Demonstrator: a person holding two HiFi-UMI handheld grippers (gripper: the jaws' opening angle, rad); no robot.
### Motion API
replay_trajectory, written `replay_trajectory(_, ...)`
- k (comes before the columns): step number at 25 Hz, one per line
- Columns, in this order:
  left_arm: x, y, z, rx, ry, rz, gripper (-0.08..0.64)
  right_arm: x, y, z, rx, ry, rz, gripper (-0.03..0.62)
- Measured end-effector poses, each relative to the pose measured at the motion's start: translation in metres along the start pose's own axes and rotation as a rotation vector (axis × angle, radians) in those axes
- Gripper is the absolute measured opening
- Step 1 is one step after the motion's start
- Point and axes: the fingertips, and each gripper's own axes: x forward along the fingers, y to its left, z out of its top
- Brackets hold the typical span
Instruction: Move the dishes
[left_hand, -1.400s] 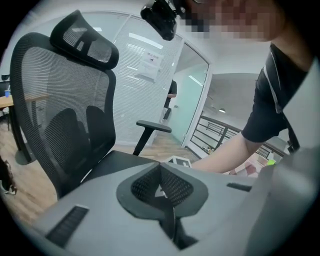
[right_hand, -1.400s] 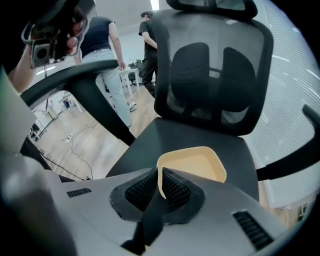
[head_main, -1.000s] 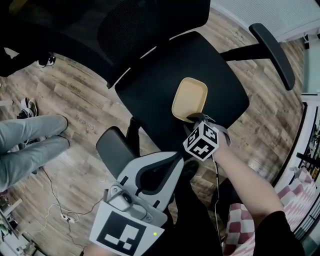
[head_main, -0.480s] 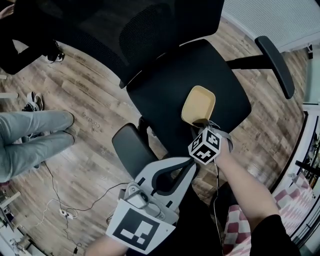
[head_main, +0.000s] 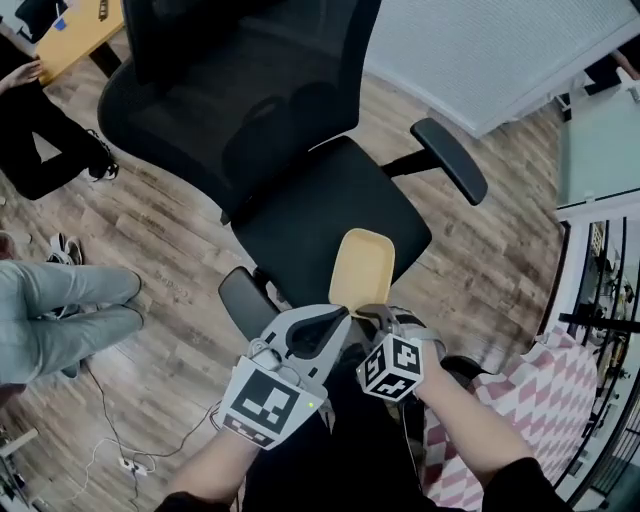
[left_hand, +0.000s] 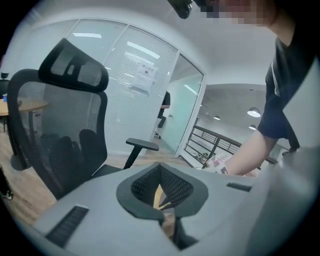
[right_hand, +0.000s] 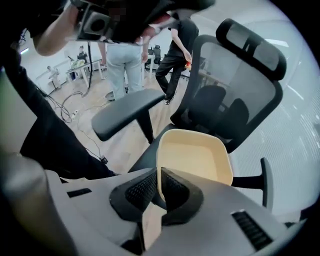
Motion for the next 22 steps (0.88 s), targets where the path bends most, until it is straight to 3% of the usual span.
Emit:
replay_trajectory(5, 0.003, -0.053, 0.032, 0.066, 0.031, -0.1, 0.005, -0.08, 0.033, -0.011, 0.102, -0.025, -0.036, 0.034)
replay_trajectory(12, 0.009, -0.106, 0.062, 0.193, 0.051, -0.2, 0.005, -0.16, 0.043, -0.031, 0.233, -0.026, -0.168, 0.034)
replay_trajectory(22, 0.006, -0.15, 0.072, 0.283, 0.078, -0.325, 0.005, -0.213, 0.043, -0.027, 0.332, -0.033, -0.286, 0.034)
